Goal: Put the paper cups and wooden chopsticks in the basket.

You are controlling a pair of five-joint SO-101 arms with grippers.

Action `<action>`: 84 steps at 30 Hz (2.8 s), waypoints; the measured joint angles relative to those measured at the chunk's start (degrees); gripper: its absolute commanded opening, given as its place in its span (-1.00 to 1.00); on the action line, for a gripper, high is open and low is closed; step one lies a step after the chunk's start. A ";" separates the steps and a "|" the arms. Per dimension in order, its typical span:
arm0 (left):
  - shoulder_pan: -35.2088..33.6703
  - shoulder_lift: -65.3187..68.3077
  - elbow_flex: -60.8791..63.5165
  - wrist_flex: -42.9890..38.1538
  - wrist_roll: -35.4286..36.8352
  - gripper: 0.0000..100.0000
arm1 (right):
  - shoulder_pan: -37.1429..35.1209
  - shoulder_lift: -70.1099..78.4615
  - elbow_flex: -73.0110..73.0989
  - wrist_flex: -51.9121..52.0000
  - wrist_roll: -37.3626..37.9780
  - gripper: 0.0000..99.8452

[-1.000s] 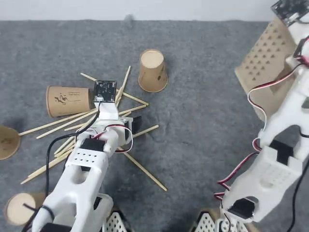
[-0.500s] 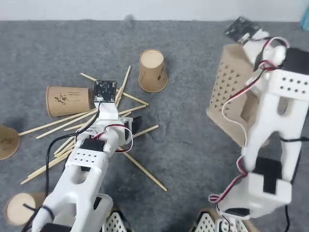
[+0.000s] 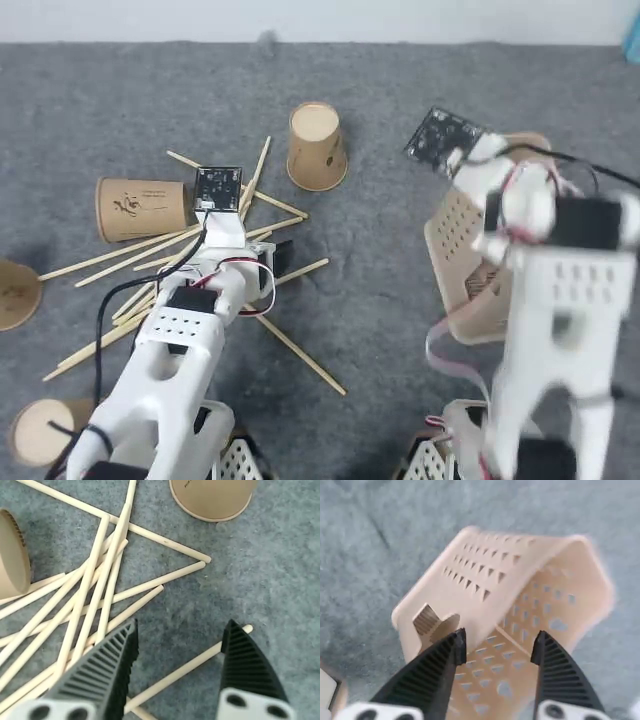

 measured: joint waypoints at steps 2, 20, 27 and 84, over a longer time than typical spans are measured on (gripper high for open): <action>-0.09 0.00 0.00 0.00 0.00 -0.48 | -0.09 -5.10 1.14 0.00 0.00 -0.55; 0.00 0.00 0.00 0.00 0.00 -0.48 | 23.91 -4.31 6.33 0.00 -37.01 -0.55; 0.00 0.00 0.00 0.00 0.00 -0.48 | 17.85 -1.32 8.62 0.00 -44.48 -0.56; 0.00 0.00 0.00 0.00 -0.09 -0.48 | 19.16 30.33 -20.40 -0.09 -49.85 -0.57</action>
